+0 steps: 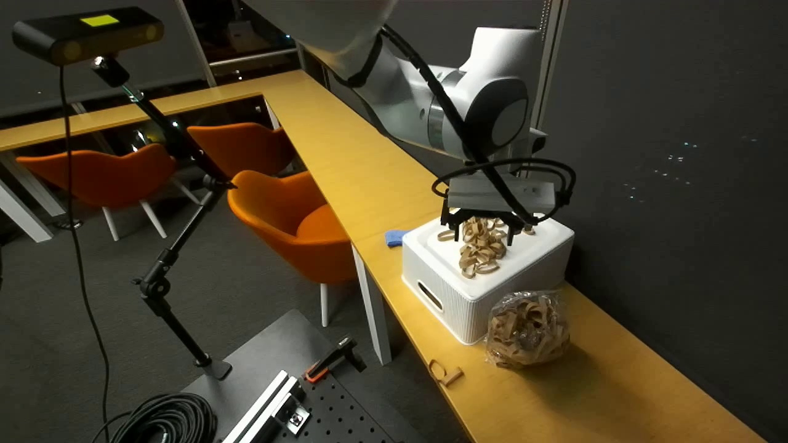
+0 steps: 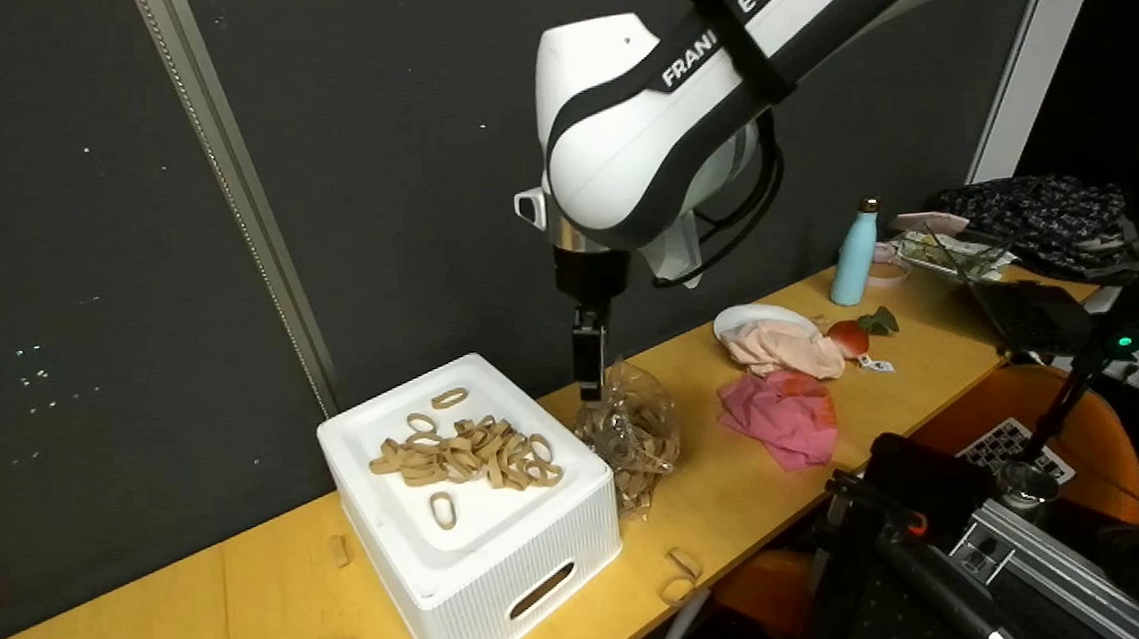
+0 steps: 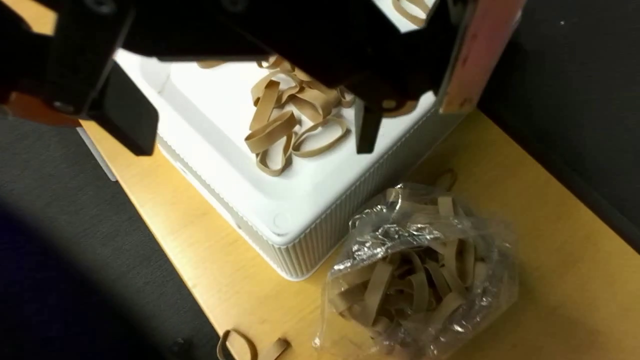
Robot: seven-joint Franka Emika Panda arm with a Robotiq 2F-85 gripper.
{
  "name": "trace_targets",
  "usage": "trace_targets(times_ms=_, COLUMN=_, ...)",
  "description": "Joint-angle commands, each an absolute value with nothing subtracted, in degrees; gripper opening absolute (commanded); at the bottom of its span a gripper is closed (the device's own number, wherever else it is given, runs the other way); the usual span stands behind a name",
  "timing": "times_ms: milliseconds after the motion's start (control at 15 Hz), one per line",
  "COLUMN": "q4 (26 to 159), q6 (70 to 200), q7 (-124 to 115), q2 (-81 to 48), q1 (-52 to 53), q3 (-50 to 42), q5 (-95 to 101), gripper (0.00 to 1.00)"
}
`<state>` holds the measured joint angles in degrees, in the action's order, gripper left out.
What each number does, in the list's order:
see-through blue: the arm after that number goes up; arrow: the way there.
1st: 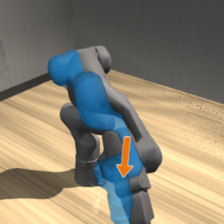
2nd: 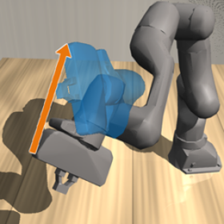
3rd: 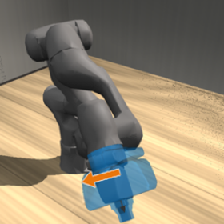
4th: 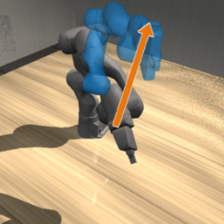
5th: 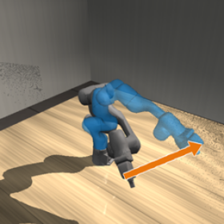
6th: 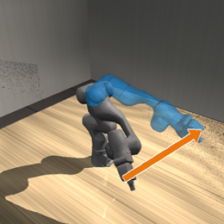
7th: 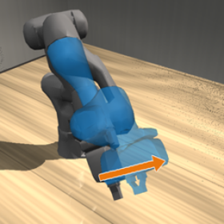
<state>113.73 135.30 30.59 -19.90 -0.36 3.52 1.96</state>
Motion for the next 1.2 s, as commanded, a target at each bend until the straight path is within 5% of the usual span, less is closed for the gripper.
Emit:
trace_targets(times_ms=0, q4=105.02, q6=135.65, q7=32.73, q2=-28.18, q1=-0.95, q3=6.14, q5=1.52, gripper=1.00)
trace_targets(times_ms=1133, q4=60.86, q6=120.64, q7=35.86, q2=-61.37, q1=1.14, q3=7.80, q5=4.47, gripper=1.00)
